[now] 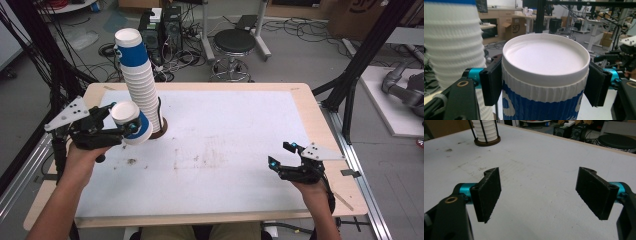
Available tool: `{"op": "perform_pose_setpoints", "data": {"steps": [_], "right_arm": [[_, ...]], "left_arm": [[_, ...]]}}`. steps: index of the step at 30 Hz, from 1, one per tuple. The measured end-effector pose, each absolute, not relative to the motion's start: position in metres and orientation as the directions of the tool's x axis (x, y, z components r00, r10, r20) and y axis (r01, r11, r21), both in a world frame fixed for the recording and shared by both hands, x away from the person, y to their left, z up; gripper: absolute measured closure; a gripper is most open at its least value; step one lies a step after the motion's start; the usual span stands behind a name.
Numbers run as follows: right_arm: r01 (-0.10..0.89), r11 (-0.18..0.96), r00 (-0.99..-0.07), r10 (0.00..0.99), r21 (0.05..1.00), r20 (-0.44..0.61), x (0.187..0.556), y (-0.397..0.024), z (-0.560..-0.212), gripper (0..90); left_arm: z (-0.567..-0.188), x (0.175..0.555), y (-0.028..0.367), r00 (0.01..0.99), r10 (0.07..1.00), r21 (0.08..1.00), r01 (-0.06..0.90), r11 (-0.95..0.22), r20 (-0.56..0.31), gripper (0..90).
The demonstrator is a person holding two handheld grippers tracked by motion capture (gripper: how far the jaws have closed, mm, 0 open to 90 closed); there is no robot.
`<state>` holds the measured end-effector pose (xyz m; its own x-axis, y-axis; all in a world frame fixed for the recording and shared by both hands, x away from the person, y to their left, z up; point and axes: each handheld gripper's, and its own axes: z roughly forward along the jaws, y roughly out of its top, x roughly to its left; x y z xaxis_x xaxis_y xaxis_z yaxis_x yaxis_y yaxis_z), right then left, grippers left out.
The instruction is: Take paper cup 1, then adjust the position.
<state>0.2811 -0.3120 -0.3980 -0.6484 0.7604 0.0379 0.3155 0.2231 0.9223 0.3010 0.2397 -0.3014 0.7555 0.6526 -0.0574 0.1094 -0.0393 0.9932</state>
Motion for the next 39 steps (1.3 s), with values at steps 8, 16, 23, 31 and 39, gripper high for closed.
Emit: {"op": "perform_pose_setpoints", "data": {"steps": [8, 16, 23, 31, 39], "right_arm": [[0.308, 0.215, -0.646, 0.762, 0.927, 0.037, 0.280, -0.313, -0.396, 21.0], [0.297, 0.213, -0.679, 0.732, 0.931, 0.049, 0.279, -0.306, -0.392, 20.9], [0.289, 0.194, -0.722, 0.688, 0.937, 0.080, 0.279, -0.298, -0.390, 20.9], [0.283, 0.200, -0.759, 0.644, 0.938, 0.092, 0.284, -0.282, -0.390, 19.8], [0.264, 0.238, -0.816, 0.571, 0.935, 0.085, 0.290, -0.258, -0.386, 19.8]], "left_arm": [[-0.316, 0.301, 0.220, 0.782, 0.620, 0.990, 0.127, -0.053, -0.067, 27.9], [-0.320, 0.305, 0.199, 0.810, 0.581, 0.990, 0.128, -0.057, -0.072, 27.9], [-0.329, 0.312, 0.181, 0.840, 0.536, 0.989, 0.139, -0.053, -0.089, 27.9], [-0.336, 0.314, 0.160, 0.873, 0.479, 0.988, 0.138, -0.072, -0.087, 28.0], [-0.341, 0.317, 0.140, 0.895, 0.435, 0.987, 0.148, -0.069, -0.103, 28.0]]}}
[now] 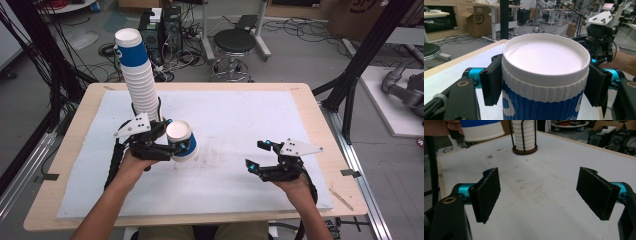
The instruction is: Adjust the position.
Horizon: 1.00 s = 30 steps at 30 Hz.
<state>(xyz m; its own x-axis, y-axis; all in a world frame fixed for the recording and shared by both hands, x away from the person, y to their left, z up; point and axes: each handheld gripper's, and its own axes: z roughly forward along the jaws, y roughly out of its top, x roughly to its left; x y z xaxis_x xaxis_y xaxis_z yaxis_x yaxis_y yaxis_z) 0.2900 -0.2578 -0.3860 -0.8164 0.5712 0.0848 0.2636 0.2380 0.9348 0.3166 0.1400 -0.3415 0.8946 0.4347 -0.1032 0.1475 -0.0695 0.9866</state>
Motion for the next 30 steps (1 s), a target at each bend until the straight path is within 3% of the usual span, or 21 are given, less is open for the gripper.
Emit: {"op": "perform_pose_setpoints", "data": {"steps": [30], "right_arm": [[0.202, 0.278, -0.940, 0.325, 0.939, 0.106, 0.303, -0.201, -0.382, 19.8]], "left_arm": [[-0.347, 0.319, 0.087, 0.961, 0.261, 0.982, 0.131, -0.138, -0.091, 28.2]]}}
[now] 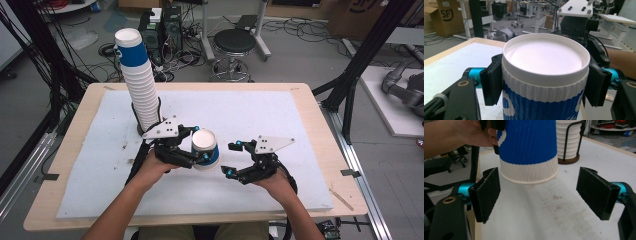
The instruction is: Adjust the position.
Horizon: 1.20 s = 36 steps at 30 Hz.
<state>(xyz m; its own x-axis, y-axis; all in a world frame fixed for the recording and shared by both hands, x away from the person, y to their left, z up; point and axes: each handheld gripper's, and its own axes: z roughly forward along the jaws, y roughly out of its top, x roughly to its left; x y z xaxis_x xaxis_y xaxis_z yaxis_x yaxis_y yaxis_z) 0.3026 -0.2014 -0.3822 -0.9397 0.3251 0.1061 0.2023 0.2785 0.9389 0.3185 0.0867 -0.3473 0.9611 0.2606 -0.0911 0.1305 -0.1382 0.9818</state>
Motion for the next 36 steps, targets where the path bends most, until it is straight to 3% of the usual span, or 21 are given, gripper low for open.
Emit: {"op": "perform_pose_setpoints", "data": {"steps": [22, 33, 36], "right_arm": [[0.177, 0.283, -0.963, 0.248, 0.943, 0.106, 0.306, -0.171, -0.389, 18.0], [0.171, 0.335, -0.967, 0.237, 0.927, 0.093, 0.306, -0.173, -0.388, 28.8], [0.165, 0.349, -0.968, 0.237, 0.922, 0.084, 0.306, -0.173, -0.388, 29.8]], "left_arm": [[-0.349, 0.314, 0.074, 0.977, 0.196, 0.985, 0.110, -0.134, -0.082, 28.8], [-0.353, 0.314, 0.075, 0.975, 0.201, 0.980, 0.130, -0.149, -0.099, 29.5], [-0.353, 0.313, 0.074, 0.969, 0.225, 0.977, 0.141, -0.160, -0.103, 25.5]]}}
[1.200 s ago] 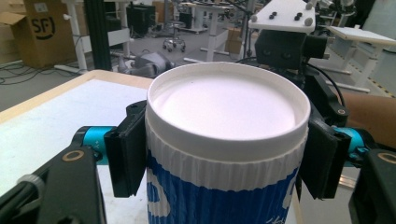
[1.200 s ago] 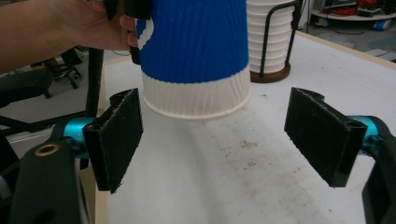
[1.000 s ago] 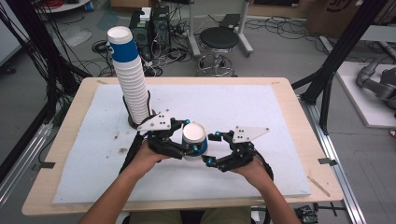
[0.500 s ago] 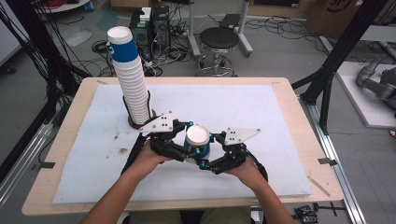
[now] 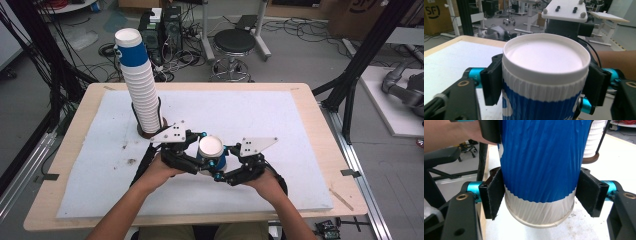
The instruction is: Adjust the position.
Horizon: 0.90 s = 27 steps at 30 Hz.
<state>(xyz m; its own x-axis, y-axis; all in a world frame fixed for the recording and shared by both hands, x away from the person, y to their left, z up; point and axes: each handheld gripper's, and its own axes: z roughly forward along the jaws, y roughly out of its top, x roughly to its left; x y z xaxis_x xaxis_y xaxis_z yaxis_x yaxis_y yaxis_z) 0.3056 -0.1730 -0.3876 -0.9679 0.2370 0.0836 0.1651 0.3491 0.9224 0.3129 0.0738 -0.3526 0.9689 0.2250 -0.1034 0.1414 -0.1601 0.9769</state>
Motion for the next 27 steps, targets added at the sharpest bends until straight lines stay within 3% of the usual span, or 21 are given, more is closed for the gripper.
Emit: {"op": "perform_pose_setpoints", "data": {"steps": [2, 11, 27], "right_arm": [[0.168, 0.364, -0.969, 0.232, 0.916, 0.085, 0.305, -0.173, -0.388, 30.0], [0.160, 0.401, -0.969, 0.239, 0.902, 0.065, 0.307, -0.182, -0.381, 30.0], [0.095, 0.595, -0.983, 0.183, 0.798, -0.020, 0.313, -0.182, -0.359, 30.0]], "left_arm": [[-0.352, 0.313, 0.074, 0.964, 0.237, 0.972, 0.166, -0.165, -0.124, 15.8], [-0.351, 0.313, 0.092, 0.963, 0.232, 0.963, 0.185, -0.198, -0.138, 15.8], [-0.334, 0.315, 0.110, 0.966, 0.220, 0.936, 0.195, -0.292, -0.133, 15.8]]}}
